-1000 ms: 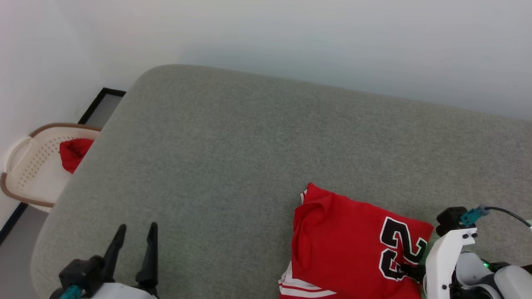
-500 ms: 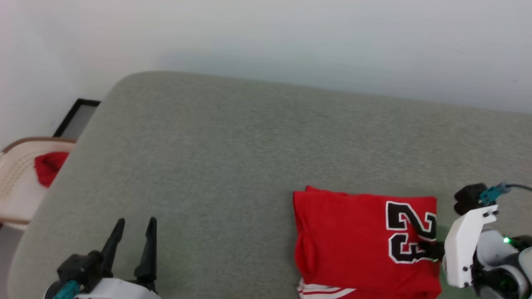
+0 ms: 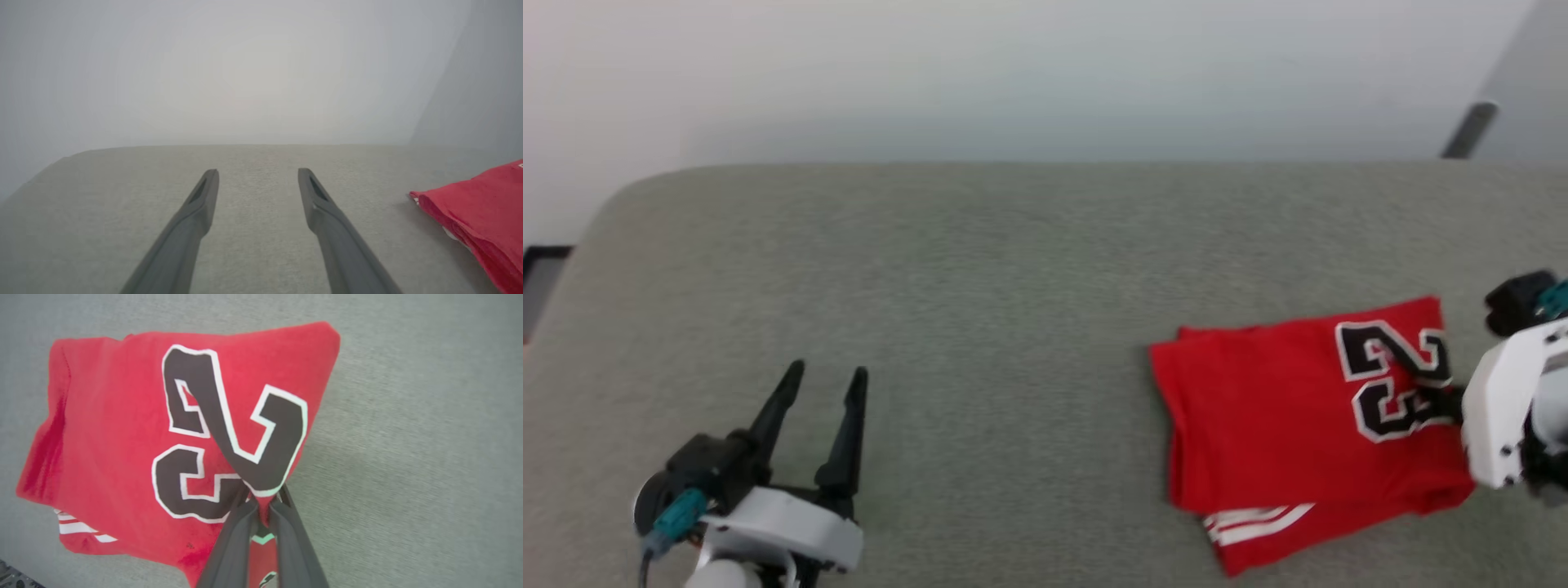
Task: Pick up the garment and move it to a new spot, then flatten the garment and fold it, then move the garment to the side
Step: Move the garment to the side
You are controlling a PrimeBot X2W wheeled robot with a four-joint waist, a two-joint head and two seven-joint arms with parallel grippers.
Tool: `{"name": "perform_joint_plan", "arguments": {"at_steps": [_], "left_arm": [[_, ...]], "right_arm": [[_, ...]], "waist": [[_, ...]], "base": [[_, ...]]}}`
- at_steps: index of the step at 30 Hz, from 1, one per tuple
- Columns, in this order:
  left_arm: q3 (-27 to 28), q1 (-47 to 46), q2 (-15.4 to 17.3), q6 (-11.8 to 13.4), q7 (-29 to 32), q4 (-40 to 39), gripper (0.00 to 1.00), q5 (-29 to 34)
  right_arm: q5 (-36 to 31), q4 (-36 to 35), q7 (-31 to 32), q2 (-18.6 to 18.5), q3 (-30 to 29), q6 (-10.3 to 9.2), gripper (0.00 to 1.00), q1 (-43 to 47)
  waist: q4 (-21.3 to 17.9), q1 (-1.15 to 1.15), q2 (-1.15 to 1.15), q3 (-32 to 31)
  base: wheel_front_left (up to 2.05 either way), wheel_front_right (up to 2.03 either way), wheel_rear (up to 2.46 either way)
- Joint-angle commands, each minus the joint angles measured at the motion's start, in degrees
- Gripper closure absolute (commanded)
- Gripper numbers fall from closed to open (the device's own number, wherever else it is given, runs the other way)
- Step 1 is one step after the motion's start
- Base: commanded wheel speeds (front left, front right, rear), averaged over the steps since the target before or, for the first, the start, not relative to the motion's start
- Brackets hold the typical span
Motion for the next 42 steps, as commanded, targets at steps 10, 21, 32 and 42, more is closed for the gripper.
{"name": "perform_joint_plan", "arguments": {"at_steps": [10, 21, 32, 42], "left_arm": [[-2.61, -6.05, 1.55, -0.84, -0.36, 0.56, 0.00, 0.96], [-4.39, -10.64, 3.76, -1.03, -0.05, 0.12, 0.00, 1.39], [-6.55, -14.46, 5.40, -1.17, 0.77, -0.76, 0.00, 2.02], [-8.25, -16.99, 6.39, -1.14, 1.24, -1.22, 0.00, 1.35]], "right_arm": [[-0.29, 2.60, -5.48, -6.15, 5.36, -0.02, 1.00, -8.53], [-2.36, 7.98, -14.93, -11.91, 11.96, -0.03, 1.00, -18.21], [-5.34, 18.98, -27.74, -15.80, 19.19, -0.04, 1.00, -26.53], [-6.56, 30.46, -35.62, -13.32, 23.23, -0.04, 1.00, -30.34]], "waist": [[-10.30, 0.00, 0.00, 5.72], [-16.19, 0.00, 0.00, 10.69], [-18.12, 0.00, 0.00, 15.79], [-17.08, 0.00, 0.00, 18.94]], "base": [[0.00, 0.00, 0.00], [0.00, 0.00, 0.00], [0.00, 0.00, 0.00], [0.00, 0.00, 0.00]]}}
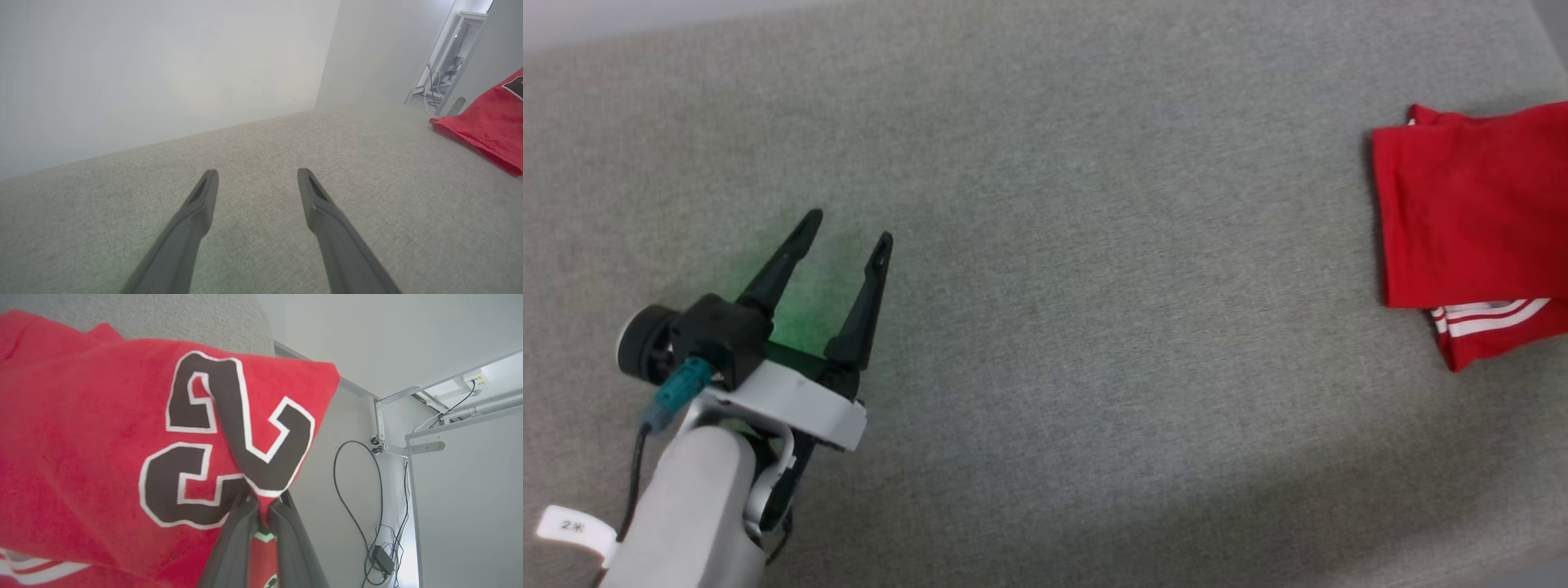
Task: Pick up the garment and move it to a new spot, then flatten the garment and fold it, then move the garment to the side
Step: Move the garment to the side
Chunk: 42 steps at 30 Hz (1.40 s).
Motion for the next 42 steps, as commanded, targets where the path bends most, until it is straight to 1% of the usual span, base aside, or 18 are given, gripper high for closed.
{"name": "perform_joint_plan", "arguments": {"at_steps": [1, 11, 12, 13, 14, 15, 16, 17, 18, 27, 31, 35, 42], "left_arm": [[-0.13, -0.71, 0.35, -0.12, 0.01, -0.16, 0.00, -0.22], [-0.95, -1.40, 0.21, 0.00, -0.11, 0.16, 0.00, -0.89], [-0.94, -1.37, 0.25, 0.00, -0.16, 0.19, 0.00, -1.05], [-0.90, -1.29, 0.32, 0.04, -0.20, 0.24, 0.00, -1.05], [-0.88, -1.20, 0.40, 0.07, -0.24, 0.29, 0.00, -1.04], [-0.75, -1.09, 0.40, 0.16, -0.29, 0.32, 0.00, -1.24], [-0.73, -0.97, 0.38, 0.19, -0.36, 0.34, 0.00, -1.40], [-0.67, -0.82, 0.41, 0.20, -0.33, 0.39, 0.00, -1.54], [-0.69, -0.64, 0.36, 0.20, -0.43, 0.48, 0.00, -1.60], [-0.60, 1.36, -0.42, 0.73, -1.09, 1.39, 0.00, -2.20], [-0.21, 2.86, -0.58, 0.74, -1.32, 1.80, 0.00, -2.64], [0.27, 4.91, -0.84, 1.03, -1.54, 2.04, 0.00, -2.81], [1.42, 9.29, -1.35, 1.69, -1.63, 2.55, 0.00, -3.60]], "right_arm": [[0.20, 1.39, -0.95, 0.92, 0.61, -0.06, 1.00, -0.99], [-1.54, 11.14, -6.66, 4.04, 2.95, -0.06, 1.00, -3.83], [-1.72, 11.90, -7.10, 4.17, 3.11, -0.06, 0.87, -4.05], [-1.96, 12.69, -7.57, 4.31, 3.16, -0.06, 0.69, -4.27], [-2.05, 13.53, -7.89, 4.59, 3.15, -0.06, 0.58, -4.26], [-2.03, 14.30, -8.40, 4.88, 3.05, -0.06, 0.53, -4.34], [-2.29, 15.03, -9.00, 4.97, 3.04, -0.06, 0.40, -4.45], [-2.36, 15.70, -9.46, 5.23, 3.18, -0.06, 0.13, -4.57], [-2.49, 16.28, -10.03, 5.37, 3.17, -0.06, 0.00, -4.67], [-3.73, 20.56, -12.98, 5.95, 3.96, -0.06, 0.00, -5.79], [-2.77, 21.02, -14.56, 6.83, 3.83, -0.06, 0.00, -5.58], [-0.39, 20.64, -16.33, 8.41, 2.58, -0.06, 0.00, -4.25], [3.22, 16.68, -19.60, 10.99, 1.88, -0.06, 0.00, -0.70]], "waist": [[0.61, 0.00, 0.00, 0.80], [2.65, 0.00, 0.00, 1.38], [2.83, 0.00, 0.00, 1.27], [3.02, 0.00, 0.00, 1.16], [3.19, 0.00, 0.00, 1.02], [3.35, 0.00, 0.00, 0.83], [3.54, 0.00, 0.00, 0.62], [3.67, 0.00, 0.00, 0.39], [3.84, 0.00, 0.00, 0.05], [5.68, 0.00, 0.00, -4.44], [6.73, 0.00, 0.00, -7.25], [7.79, 0.00, 0.00, -10.63], [9.94, 0.00, 0.00, -17.48]], "base": [[0.00, 0.00, 0.00], [0.00, 0.00, 0.00], [0.00, 0.00, 0.00], [0.00, 0.00, 0.00], [0.00, 0.00, 0.00], [0.00, 0.00, 0.00], [0.00, 0.00, 0.00], [0.00, 0.00, 0.00], [0.00, 0.00, 0.00], [0.00, 0.00, 0.00], [0.00, 0.00, 0.00], [0.00, 0.00, 0.00], [0.00, 0.00, 0.00]]}}
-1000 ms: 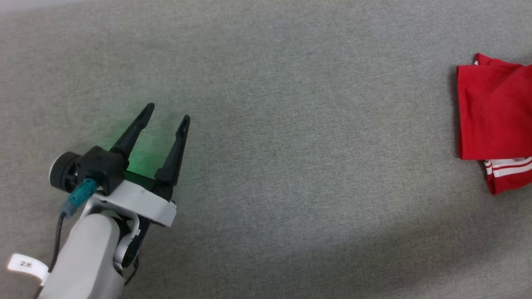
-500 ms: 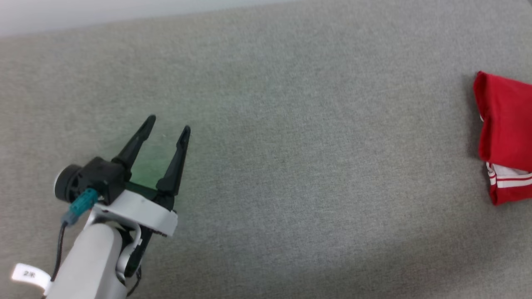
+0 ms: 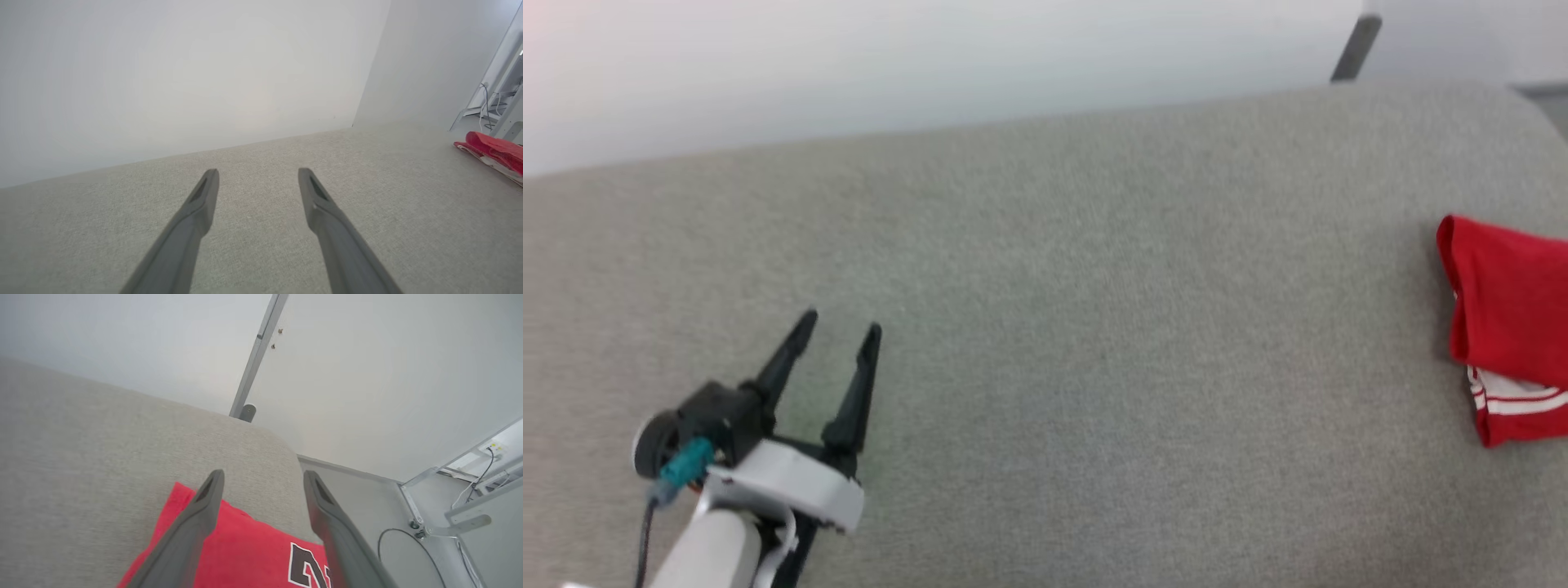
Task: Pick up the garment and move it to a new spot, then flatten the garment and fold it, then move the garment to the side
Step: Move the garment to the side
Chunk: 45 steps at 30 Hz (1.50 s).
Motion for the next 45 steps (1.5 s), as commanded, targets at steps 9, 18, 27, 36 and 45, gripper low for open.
{"name": "perform_joint_plan", "arguments": {"at_steps": [9, 18, 27, 36, 45], "left_arm": [[1.81, 7.13, 0.80, 1.73, -0.30, -0.39, 0.00, -0.99], [3.38, 11.71, 1.43, 3.65, -0.30, -1.67, 0.00, -1.76], [6.04, 16.82, 2.21, 5.67, -0.27, -3.93, 0.00, -1.10], [9.53, 20.31, 1.80, 4.63, -0.20, -4.20, 0.00, 0.74], [11.94, 23.69, 0.86, 2.42, -0.20, -4.06, 0.00, 3.27]], "right_arm": [[0.23, -11.25, -1.47, 3.07, -7.96, -0.06, 0.00, 8.77], [-7.52, -22.55, -1.50, 7.93, -22.47, -0.06, 0.00, 21.40], [-17.60, -32.60, -1.51, 14.62, -35.55, -0.06, 0.00, 36.10], [-23.14, -39.39, -1.52, 20.36, -43.57, -0.06, 0.00, 47.30], [-26.12, -43.92, -1.52, 24.38, -48.14, -0.06, 0.00, 55.14]], "waist": [[5.32, 0.00, 0.00, -11.69], [7.40, 0.00, 0.00, -14.42], [9.16, 0.00, 0.00, -16.33], [10.10, 0.00, 0.00, -17.32], [10.12, 0.00, 0.00, -17.99]], "base": [[0.00, 0.00, 0.00], [0.00, 0.00, 0.00], [0.00, 0.00, 0.00], [0.00, 0.00, 0.00], [0.00, 0.00, 0.00]]}}
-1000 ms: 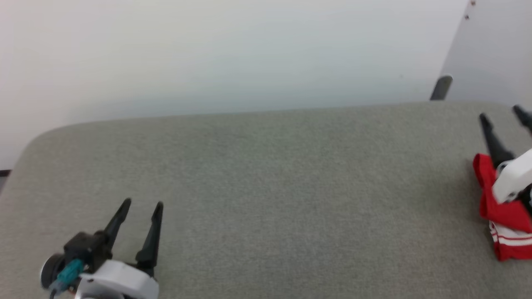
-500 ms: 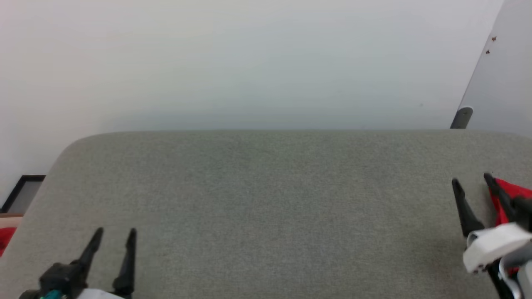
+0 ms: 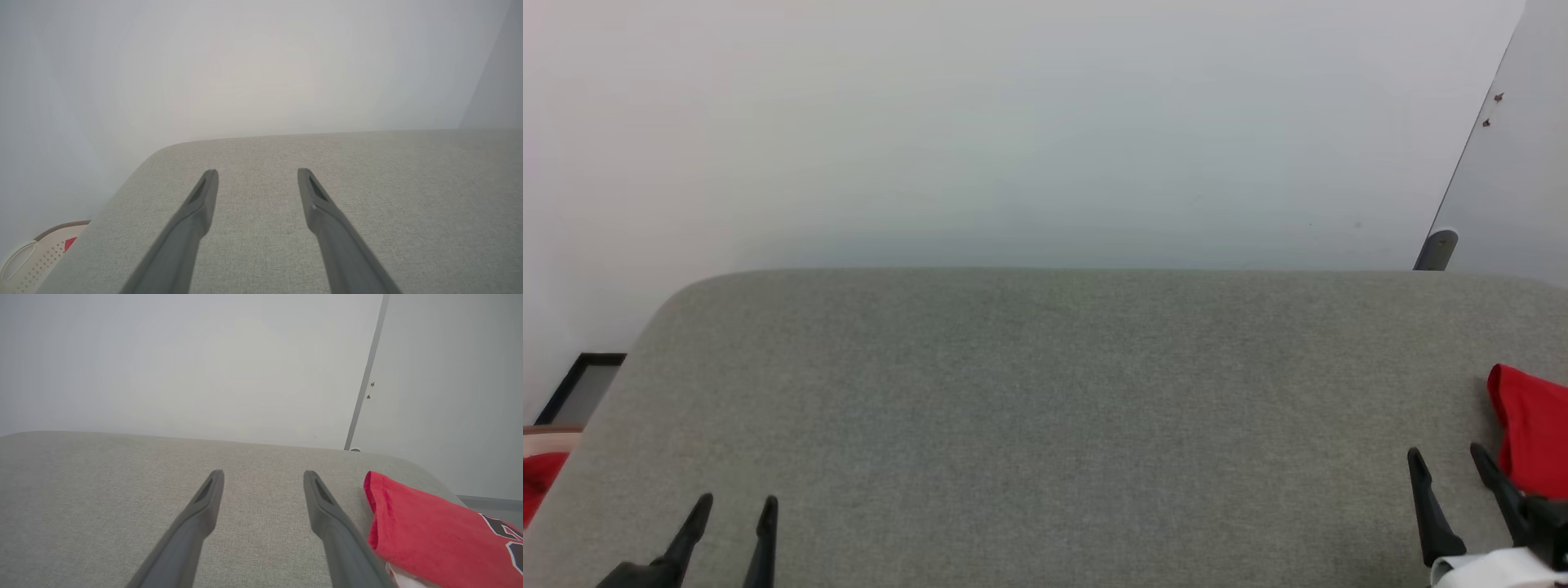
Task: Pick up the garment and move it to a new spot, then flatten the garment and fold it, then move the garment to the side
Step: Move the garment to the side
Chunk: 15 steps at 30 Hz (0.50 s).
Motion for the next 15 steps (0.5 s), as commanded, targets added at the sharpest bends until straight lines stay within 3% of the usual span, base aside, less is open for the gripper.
{"name": "perform_joint_plan", "arguments": {"at_steps": [1, 15], "left_arm": [[0.51, 0.76, -0.23, -0.32, -0.02, 0.07, 0.00, 0.65], [2.69, 1.33, -2.28, -2.17, -0.02, 0.98, 0.00, 2.54]], "right_arm": [[-0.53, -0.66, -0.24, 0.50, -0.64, -0.06, 0.00, 1.20], [-1.96, -2.26, -0.25, 1.87, -0.67, -0.06, 0.00, 3.68]], "waist": [[-0.09, 0.00, 0.00, -0.07], [-0.17, 0.00, 0.00, -0.30]], "base": [[0.00, 0.00, 0.00], [0.00, 0.00, 0.00]]}}
